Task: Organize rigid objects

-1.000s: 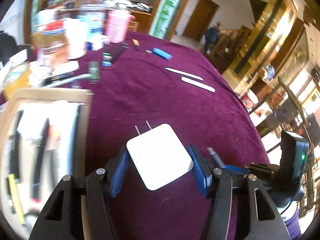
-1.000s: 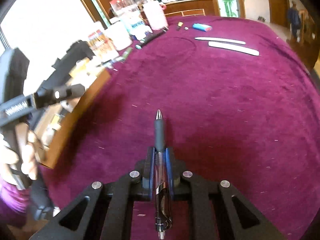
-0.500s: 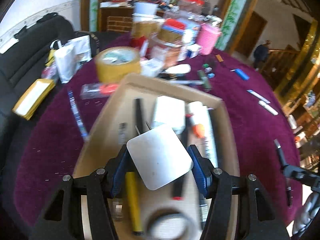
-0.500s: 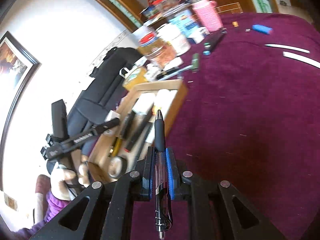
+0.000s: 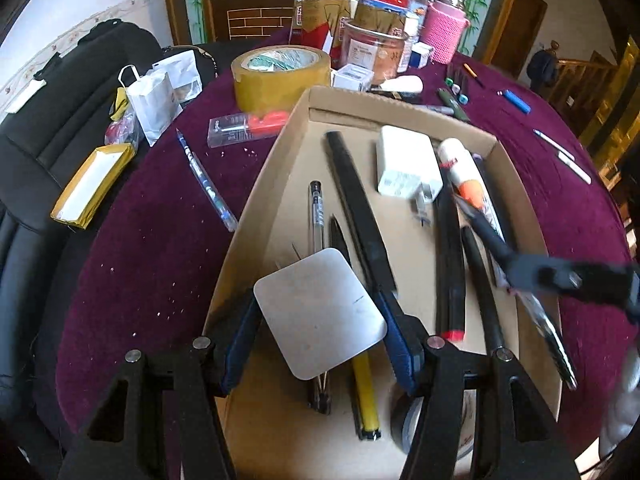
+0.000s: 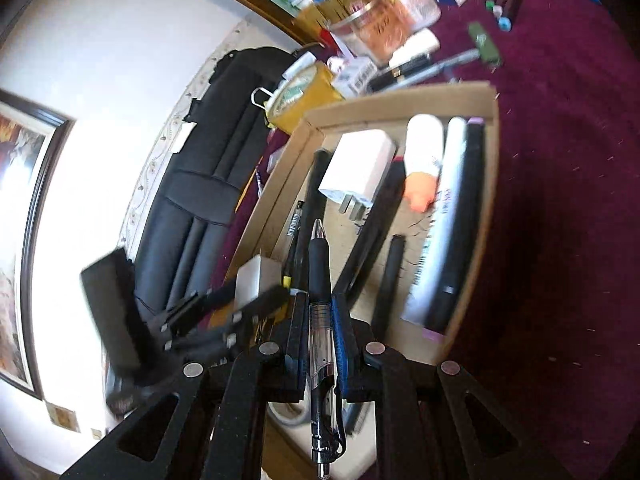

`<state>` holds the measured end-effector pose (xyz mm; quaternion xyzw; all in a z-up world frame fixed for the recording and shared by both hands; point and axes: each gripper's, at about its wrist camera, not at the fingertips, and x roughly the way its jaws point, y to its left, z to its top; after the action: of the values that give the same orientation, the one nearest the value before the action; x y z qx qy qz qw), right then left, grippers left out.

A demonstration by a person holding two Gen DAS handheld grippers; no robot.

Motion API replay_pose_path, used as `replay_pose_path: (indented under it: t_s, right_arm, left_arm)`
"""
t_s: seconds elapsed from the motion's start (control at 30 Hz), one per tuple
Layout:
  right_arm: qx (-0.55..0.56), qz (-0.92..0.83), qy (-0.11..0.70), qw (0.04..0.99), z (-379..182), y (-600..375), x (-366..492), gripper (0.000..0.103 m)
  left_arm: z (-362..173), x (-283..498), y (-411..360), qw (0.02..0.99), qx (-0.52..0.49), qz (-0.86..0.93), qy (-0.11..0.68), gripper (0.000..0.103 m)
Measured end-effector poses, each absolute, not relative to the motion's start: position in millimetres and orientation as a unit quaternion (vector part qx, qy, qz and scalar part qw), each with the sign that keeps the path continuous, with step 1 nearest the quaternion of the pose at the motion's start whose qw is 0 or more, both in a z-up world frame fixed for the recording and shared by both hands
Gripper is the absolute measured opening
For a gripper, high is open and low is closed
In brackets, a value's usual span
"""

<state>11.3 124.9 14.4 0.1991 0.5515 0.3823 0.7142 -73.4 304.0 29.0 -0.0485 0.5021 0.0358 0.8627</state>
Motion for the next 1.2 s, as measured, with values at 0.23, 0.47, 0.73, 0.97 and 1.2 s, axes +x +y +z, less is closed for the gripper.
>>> replay_pose_path:
  t_s: [0.23, 0.47, 0.73, 0.97, 1.2]
  right_arm:
    - [0.205, 0.372, 0.564, 0.708, 8, 164, 34, 0.013]
    - [0.171, 0.35, 0.569, 0.724, -1, 189, 41, 0.014]
    - [0.114, 0.344, 0.511, 0.78, 25, 179, 23, 0.032]
    - [0.027, 0.317, 0.406, 0.857, 62, 152, -21, 0.055]
    - [-0.005, 0.25, 0.276, 0.928, 86, 119, -76, 0.093]
  left_arm:
    - [31, -90, 302, 0.863, -0.052, 0.018, 0.502, 0.058]
    - [34, -107, 309, 0.873, -0.095, -0.004, 0.479, 0.065]
    - [50, -128, 307, 0.899, -0.107, -0.008, 0.424, 0.067]
    - [108, -185, 277, 0.967, -0.022, 0.114, 0.229, 0.096]
    - [125, -215, 246, 0.987, -0.068, 0.057, 0.132, 0.103]
